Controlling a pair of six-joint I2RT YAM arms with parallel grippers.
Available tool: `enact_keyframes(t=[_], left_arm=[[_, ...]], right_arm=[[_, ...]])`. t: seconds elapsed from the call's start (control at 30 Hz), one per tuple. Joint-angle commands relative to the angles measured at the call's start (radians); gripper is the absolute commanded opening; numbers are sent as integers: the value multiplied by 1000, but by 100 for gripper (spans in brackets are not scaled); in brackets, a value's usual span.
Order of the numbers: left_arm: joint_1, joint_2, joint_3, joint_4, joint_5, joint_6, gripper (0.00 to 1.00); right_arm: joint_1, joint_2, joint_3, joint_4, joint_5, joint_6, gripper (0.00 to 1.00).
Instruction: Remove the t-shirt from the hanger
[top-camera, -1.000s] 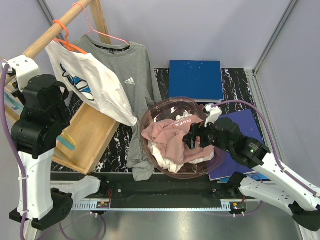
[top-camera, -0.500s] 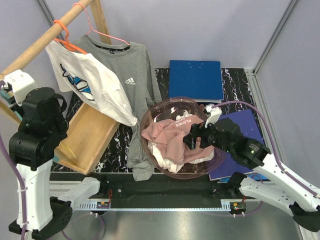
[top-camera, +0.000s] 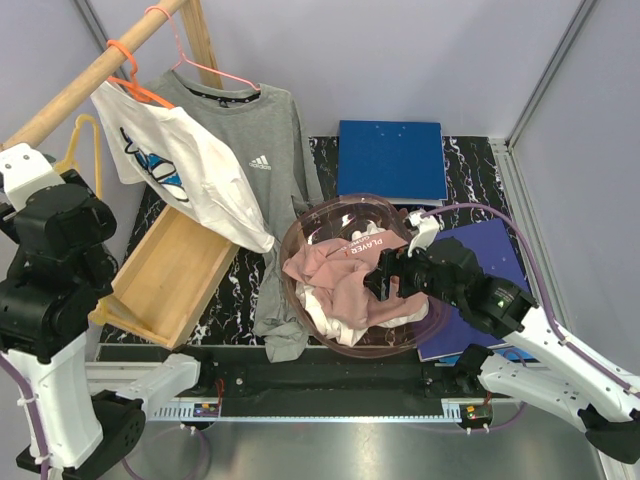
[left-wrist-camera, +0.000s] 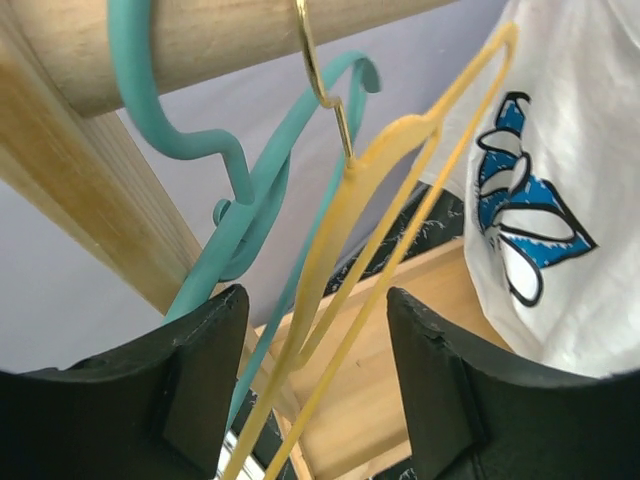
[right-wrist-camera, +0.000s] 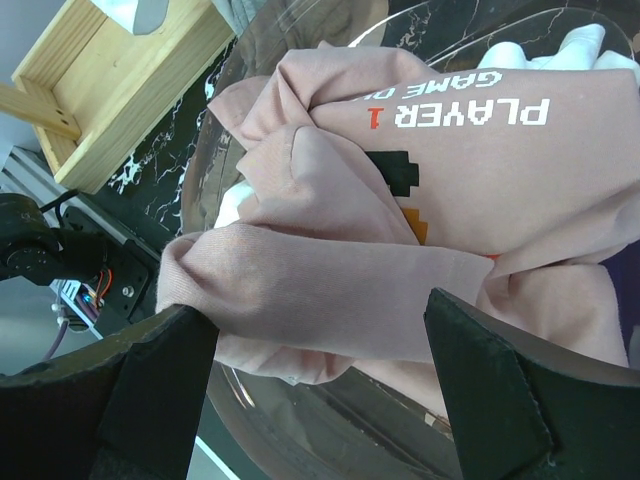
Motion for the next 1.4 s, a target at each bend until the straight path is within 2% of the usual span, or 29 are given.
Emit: enact_keyframes(t=[0.0,0.23,0.4,0.43,0.63,0.83,0.97,1.27,1.37], left_arm=[[7,-19,97,-59,108,-36,65],[7,-58,248,-82,280,-69,78],[6,-101,252,22,470,-72,77],[4,-104,236,48,545,-73,77],[6,-18,220,211,749,-141,73],[6,112,251,301,771,-228,72],[6,195,255,381,733,-259,70],[15,462,413,380,648,-288,62],[23,510,415,383,587,-302,57]], right_arm=[[-6,-6,-9,41,-13,9,91],[-6,6,-8,49,-20,3,90],[-6,0,-15,59,-15,3,91],[-6,-1,-20,62,-18,3,91],[-6,0,-17,67,-29,6,91],[-6,-29,-9,55,-27,10,91],[-6,-38,-4,41,-29,12,91],[-6,-67,6,18,-30,15,91],[-6,-77,11,6,-17,7,91]])
